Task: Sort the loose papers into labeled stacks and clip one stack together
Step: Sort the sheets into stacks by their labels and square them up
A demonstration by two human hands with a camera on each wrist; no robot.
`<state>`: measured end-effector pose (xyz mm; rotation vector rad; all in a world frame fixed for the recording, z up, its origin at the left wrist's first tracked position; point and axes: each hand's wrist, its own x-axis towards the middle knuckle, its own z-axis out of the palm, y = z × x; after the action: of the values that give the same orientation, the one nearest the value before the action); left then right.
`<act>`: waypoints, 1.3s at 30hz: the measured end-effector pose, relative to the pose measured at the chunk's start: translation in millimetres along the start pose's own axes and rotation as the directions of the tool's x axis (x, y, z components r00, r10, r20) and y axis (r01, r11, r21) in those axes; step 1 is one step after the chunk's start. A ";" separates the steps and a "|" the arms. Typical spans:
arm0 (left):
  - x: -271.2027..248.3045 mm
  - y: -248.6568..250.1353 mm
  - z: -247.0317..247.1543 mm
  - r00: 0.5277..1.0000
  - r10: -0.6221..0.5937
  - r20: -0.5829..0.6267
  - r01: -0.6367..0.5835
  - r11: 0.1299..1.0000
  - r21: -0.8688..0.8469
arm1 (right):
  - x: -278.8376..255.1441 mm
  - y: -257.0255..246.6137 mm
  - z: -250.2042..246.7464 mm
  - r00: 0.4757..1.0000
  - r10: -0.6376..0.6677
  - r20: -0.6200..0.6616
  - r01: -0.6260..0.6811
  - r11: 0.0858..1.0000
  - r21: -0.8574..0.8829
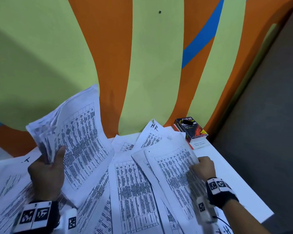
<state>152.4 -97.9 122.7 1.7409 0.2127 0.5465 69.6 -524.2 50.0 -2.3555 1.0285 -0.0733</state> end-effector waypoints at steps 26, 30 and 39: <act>30.2 49.2 28.3 0.920 0.067 0.387 -0.042 0.996 -0.072 | -29.2 -170.7 -69.1 0.916 -0.391 0.094 0.149 0.548 0.823; 19.4 52.2 31.8 0.835 -0.045 0.549 0.101 0.992 -0.071 | -43.4 -179.7 -32.4 0.837 -0.448 0.313 0.070 0.655 0.752; 10.1 67.0 28.7 0.908 0.097 0.407 -0.010 0.977 -0.212 | -77.8 -201.2 -11.5 0.834 -0.526 -0.164 0.462 0.504 0.729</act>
<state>164.7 -135.1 185.0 1.6204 -0.1900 0.2155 144.5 -365.8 176.4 -1.7489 0.1377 -0.5216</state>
